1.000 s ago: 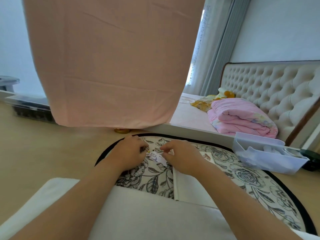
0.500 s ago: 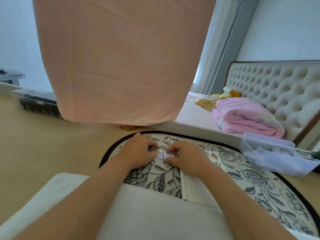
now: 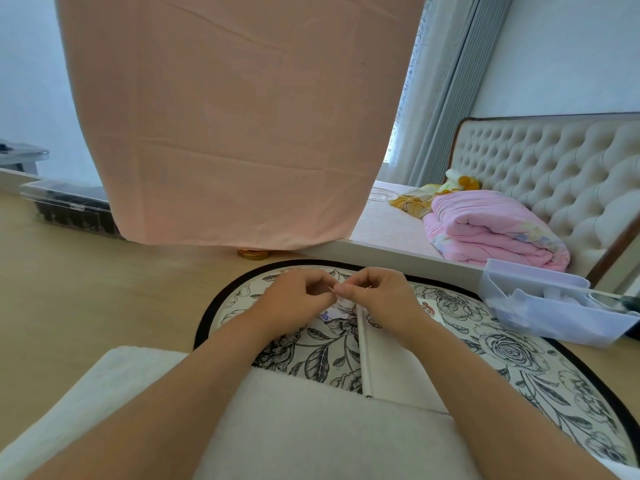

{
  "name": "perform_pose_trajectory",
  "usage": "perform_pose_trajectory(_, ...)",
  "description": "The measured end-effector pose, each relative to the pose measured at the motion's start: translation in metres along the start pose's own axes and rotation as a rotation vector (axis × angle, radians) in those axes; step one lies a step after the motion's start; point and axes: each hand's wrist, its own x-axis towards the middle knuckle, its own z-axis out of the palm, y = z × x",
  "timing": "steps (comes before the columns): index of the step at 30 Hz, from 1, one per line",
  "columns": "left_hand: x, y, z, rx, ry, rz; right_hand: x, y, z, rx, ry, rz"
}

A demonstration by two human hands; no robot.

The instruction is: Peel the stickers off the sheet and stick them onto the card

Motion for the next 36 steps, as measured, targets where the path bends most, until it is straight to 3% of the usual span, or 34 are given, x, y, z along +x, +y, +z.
perform_pose_trajectory(6,-0.004,0.012,-0.004,-0.250,0.002,-0.042,-0.005,-0.005,-0.003,0.159,-0.084,0.004)
perform_pose_trajectory(13,-0.001,0.005,-0.004,-0.139,0.219,-0.011,-0.003,-0.006,-0.010,0.218,-0.173,0.163)
perform_pose_trajectory(24,0.001,0.013,0.002,-0.258,0.145,-0.110,-0.005,-0.004,-0.007,0.129,-0.041,0.126)
perform_pose_trajectory(32,0.000,0.023,0.006,-0.333,0.182,-0.175,-0.012,-0.008,-0.017,0.106,-0.118,0.166)
perform_pose_trajectory(36,-0.003,0.034,0.013,-0.375,0.142,-0.226,-0.020,-0.007,-0.028,0.110,-0.065,0.162)
